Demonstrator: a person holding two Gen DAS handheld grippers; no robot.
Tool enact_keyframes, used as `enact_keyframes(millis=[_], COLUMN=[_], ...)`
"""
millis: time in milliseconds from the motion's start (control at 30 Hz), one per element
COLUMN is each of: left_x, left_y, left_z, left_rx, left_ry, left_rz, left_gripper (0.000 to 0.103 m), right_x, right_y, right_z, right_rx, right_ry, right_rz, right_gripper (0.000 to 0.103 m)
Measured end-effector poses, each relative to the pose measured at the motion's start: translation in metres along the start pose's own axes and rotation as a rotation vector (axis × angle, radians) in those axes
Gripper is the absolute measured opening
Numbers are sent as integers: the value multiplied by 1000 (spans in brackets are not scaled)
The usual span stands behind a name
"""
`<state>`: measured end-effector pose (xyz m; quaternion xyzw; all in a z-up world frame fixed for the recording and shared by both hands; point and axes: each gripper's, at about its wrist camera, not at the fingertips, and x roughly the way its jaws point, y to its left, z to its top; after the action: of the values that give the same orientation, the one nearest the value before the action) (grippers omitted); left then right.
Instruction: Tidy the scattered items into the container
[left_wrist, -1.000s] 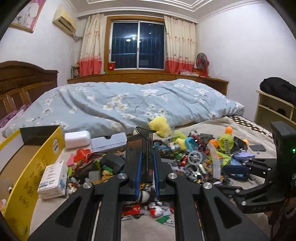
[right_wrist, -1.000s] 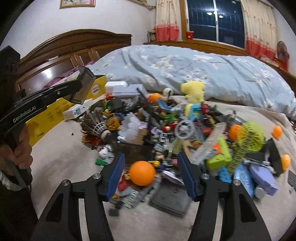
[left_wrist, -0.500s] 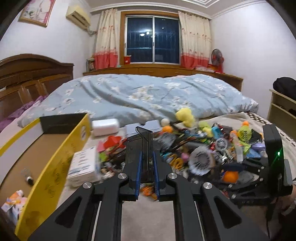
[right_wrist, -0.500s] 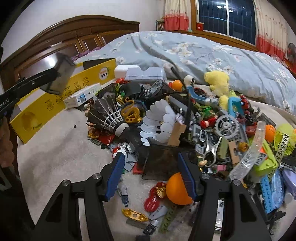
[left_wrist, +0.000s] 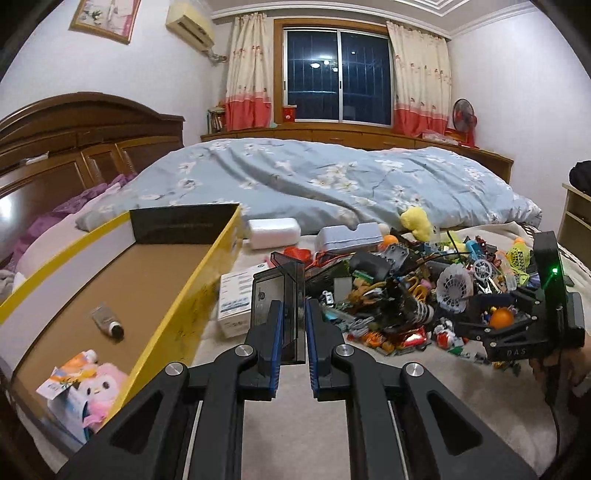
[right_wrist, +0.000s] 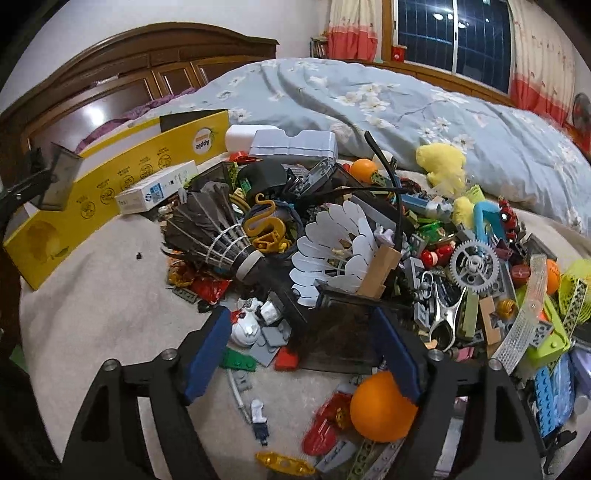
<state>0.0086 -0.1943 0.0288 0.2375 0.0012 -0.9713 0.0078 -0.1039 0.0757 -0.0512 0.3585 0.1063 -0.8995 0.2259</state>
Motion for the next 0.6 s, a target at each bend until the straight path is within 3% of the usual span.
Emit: enact_keyframes(millis=[100,267,433,567,600], left_x=[-2,-5,-7,-9,-10], left_y=[4,10,11,9,8], left_z=[-3,-4,-1,2,2], left_rx=[3,0,-9,-9,-4], left_ry=[1,1,-12,-21,-25], left_rz=[4,7,8,-2,-7], left_gripper=[13,13,13,13,13], right_x=[14,13,6,-10,-15], right_y=[-6,-31,-33,-23,-22], right_z=[-3,-2,2,13,16], right_rx=[33,175,205,180,187], right_ry=[50,32,13,3,-8], right_rz=[-86,-11,-9,-65,-81], right_gripper=[86,82,48,32,23])
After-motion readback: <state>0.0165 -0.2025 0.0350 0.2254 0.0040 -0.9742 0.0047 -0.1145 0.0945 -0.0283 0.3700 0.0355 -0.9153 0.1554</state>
